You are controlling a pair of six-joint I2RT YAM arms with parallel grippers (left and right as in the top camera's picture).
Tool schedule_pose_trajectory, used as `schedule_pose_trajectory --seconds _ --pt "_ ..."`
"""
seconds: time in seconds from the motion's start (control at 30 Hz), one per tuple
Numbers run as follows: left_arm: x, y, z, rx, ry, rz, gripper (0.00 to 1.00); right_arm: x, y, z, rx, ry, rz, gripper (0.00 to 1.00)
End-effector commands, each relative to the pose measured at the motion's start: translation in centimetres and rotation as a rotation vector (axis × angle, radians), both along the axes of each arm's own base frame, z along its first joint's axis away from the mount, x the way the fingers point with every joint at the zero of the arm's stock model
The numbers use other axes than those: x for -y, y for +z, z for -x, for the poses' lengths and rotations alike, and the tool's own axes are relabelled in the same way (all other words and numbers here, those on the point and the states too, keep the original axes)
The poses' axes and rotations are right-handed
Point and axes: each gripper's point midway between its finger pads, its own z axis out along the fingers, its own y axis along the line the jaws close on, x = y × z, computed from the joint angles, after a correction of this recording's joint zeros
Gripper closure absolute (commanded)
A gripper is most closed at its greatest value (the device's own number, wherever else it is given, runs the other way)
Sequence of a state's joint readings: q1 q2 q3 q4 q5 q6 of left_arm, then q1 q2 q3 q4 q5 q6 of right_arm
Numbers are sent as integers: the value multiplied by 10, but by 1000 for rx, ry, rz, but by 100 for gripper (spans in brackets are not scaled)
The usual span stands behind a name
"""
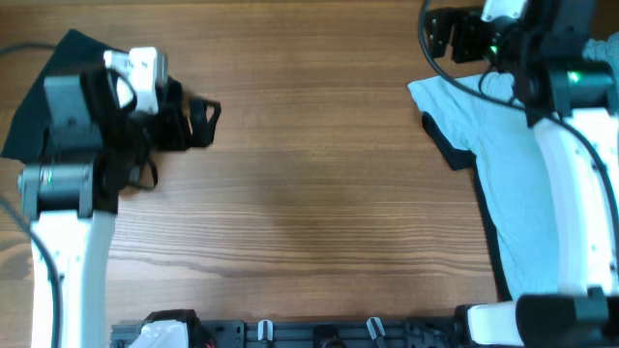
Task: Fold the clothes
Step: 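Reach the right gripper to the light blue T-shirt and grasp it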
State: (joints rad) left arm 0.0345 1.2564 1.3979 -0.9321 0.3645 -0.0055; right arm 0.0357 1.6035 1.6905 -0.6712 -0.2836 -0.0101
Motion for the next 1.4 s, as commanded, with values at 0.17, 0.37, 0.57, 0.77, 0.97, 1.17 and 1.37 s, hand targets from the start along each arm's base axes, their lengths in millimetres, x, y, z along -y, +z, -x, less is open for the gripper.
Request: schedule_pose_trajectory --seconds 0.17,0.37,0.57,0.77,0.97,1.17,1.37 --pt "7 4 -16 7 -29 28 0 37 -139 -77 -252 -248 -68 6" --pt "9 4 -16 9 -37 37 0 43 -249 -102 -375 -259 -29 7" --pt "15 6 -14 10 -65 64 0 32 -303 -94 -478 -221 -31 18" --pt "15 6 -14 7 -65 64 0 41 -332 -58 -630 -237 59 36" --pt "15 6 -14 8 -65 64 0 35 -338 -46 -670 -201 127 84" --pt "15 6 -14 7 -65 64 0 37 -297 -60 -616 -278 -34 96" --pt "15 22 -8 60 -66 61 0 53 -136 -86 -261 -251 -11 96"
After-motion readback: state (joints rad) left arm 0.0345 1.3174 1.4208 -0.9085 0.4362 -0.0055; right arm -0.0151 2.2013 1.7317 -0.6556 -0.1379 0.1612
